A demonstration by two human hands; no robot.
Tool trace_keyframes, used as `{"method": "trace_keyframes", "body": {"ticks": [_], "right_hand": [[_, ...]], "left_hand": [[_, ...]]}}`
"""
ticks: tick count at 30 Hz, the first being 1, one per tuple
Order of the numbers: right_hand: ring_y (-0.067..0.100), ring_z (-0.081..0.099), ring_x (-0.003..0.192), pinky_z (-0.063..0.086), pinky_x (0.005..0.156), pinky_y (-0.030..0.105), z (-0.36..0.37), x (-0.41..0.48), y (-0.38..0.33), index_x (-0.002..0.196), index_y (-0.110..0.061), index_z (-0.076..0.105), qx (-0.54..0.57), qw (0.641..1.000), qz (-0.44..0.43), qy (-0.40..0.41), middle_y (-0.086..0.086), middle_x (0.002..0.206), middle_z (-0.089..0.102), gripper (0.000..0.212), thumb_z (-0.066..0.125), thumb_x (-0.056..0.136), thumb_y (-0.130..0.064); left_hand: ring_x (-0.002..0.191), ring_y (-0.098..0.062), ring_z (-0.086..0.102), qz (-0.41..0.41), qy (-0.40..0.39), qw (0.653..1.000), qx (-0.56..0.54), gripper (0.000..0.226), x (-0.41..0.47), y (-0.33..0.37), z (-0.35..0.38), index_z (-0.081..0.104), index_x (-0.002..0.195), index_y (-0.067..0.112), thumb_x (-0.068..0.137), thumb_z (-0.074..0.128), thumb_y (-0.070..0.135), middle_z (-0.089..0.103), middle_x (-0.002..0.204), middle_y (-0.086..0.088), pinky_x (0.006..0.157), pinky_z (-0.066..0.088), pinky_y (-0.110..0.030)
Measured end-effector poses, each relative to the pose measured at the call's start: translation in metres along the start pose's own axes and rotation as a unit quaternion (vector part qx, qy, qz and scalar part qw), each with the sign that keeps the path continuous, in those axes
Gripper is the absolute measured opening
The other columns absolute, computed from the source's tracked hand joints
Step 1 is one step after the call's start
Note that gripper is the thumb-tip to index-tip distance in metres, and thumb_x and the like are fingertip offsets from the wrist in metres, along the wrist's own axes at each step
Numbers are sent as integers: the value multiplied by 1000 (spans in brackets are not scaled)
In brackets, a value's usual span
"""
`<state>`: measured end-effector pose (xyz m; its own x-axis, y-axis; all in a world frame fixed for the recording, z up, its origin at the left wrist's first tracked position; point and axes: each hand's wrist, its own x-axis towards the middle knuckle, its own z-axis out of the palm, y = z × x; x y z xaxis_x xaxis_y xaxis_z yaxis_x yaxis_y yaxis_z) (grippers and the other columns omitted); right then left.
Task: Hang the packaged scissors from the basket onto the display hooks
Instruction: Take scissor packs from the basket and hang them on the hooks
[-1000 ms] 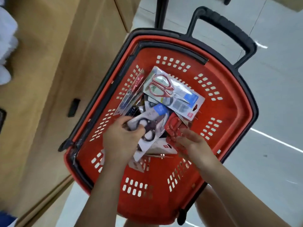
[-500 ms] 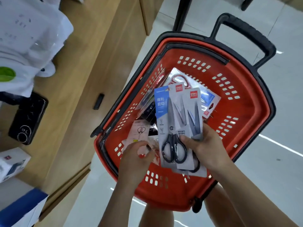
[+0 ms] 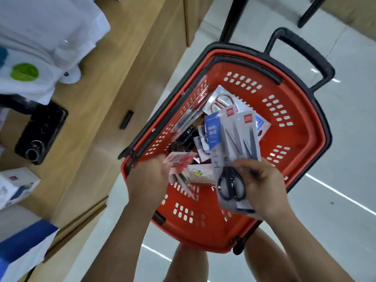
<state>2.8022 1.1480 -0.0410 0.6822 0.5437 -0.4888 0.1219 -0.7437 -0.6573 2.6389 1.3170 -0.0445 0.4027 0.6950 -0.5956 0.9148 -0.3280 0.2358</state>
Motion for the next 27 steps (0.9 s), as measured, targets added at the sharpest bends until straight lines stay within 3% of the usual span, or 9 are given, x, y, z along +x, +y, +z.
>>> {"method": "trace_keyframes", "body": {"ticks": [2, 4, 9, 12, 15, 19, 22, 24, 27], "right_hand": [[14, 63, 79, 44, 76, 4, -15, -6, -18, 91, -21, 77, -30, 998, -16, 45, -8, 87, 65, 28, 62, 91, 3], [15, 61, 78, 39, 73, 2, -37, -10, -42, 93, -23, 77, -33, 997, -27, 67, -3, 88, 63, 30, 63, 90, 4], [1, 61, 77, 40, 75, -1, -112, -28, -132, 93, -26, 76, -13, 995, -93, 30, -11, 86, 65, 33, 63, 89, 3], [-7, 63, 75, 44, 69, 3, -160, -51, -198, 78, -25, 77, 116, 990, -67, -42, -16, 86, 71, 34, 60, 90, 3], [13, 70, 82, 54, 76, 27, -201, -80, -249, 76, -19, 80, 182, 975, -81, -99, 1, 87, 75, 21, 66, 87, -9], [20, 68, 65, 55, 65, 35, -249, -118, -297, 79, -15, 80, 243, 950, -107, -161, 8, 75, 76, 9, 79, 77, -24], [16, 62, 58, 50, 59, 27, -270, -146, -321, 75, -11, 79, 317, 930, -115, -144, 6, 66, 72, 12, 77, 79, -22], [15, 60, 57, 48, 57, 26, -277, -165, -337, 72, -9, 77, 352, 920, -119, -122, 4, 63, 69, 15, 75, 83, -20], [13, 58, 56, 48, 55, 22, -283, -194, -358, 73, -9, 77, 363, 913, -142, -121, 3, 60, 68, 16, 74, 85, -19]], "left_hand": [[67, -7, 71, -35, 5, 989, -147, 19, -24, 7, -49, 59, 89, 26, 96, 56, 43, 70, 75, 10, 65, 59, -30], [66, -1, 71, -56, 8, 961, -271, 3, -48, 12, -98, 66, 91, 29, 92, 64, 30, 73, 74, 12, 61, 58, -27], [70, -3, 69, 23, -18, 925, -379, 19, -102, 32, -208, 67, 92, 26, 91, 64, 7, 74, 78, 12, 57, 52, -13], [76, -5, 71, 53, -27, 898, -436, 17, -134, 57, -260, 67, 99, 15, 90, 64, 1, 76, 86, 3, 61, 53, -15], [73, -8, 70, 65, 36, 877, -476, 17, -164, 91, -298, 69, 99, 12, 87, 68, -1, 76, 81, 2, 61, 55, -18], [57, -6, 67, 19, 139, 751, -645, 16, -202, 135, -335, 61, 102, 7, 88, 67, 1, 72, 72, 6, 49, 53, -19], [72, -13, 71, 1, 179, 629, -756, 23, -237, 159, -354, 57, 110, 13, 89, 67, 10, 75, 97, -5, 65, 56, -29], [84, -23, 70, 6, 185, 632, -752, 25, -269, 173, -355, 62, 108, 14, 86, 72, 10, 72, 112, -17, 76, 55, -38], [94, -36, 70, 28, 221, 680, -699, 24, -318, 188, -346, 71, 98, 20, 79, 78, 9, 75, 100, -14, 88, 55, -51]]}}
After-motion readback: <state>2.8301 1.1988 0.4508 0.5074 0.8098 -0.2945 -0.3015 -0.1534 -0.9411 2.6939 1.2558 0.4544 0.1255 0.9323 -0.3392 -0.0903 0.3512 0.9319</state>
